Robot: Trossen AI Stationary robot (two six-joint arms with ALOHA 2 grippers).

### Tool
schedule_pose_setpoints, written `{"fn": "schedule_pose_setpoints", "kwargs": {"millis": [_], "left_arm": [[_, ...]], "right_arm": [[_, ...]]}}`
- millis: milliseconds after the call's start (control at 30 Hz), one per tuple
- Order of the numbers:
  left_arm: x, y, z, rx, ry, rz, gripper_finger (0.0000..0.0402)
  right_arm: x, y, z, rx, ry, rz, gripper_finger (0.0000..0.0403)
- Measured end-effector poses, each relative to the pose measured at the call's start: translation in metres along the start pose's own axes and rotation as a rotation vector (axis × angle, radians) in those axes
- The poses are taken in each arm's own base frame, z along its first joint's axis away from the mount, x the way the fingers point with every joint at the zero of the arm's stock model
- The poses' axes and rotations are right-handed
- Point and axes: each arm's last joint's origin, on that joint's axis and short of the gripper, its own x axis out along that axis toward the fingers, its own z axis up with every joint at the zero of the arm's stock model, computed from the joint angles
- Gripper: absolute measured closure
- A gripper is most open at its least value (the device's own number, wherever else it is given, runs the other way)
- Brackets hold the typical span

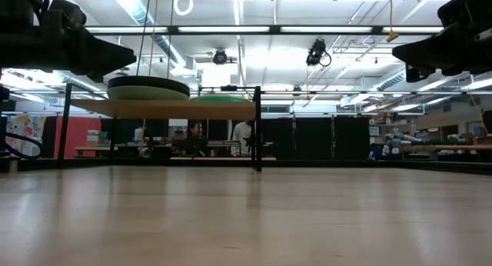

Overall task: Place and stack plates onto a shelf
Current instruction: Return to Home Position

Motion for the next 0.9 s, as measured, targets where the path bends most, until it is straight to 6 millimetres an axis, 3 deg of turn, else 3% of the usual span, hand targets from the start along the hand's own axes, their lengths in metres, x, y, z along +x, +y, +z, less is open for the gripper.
{"fn": "schedule_pose_setpoints", "kwargs": {"millis": [900], "left_arm": [[-0.0008, 0.0001, 0.0017, -0.002, -0.020, 0.001, 0.0265]], "right_arm": [[0.0000, 0.0000, 0.0002, 0.000, -0.001, 0.000, 0.0387]]}}
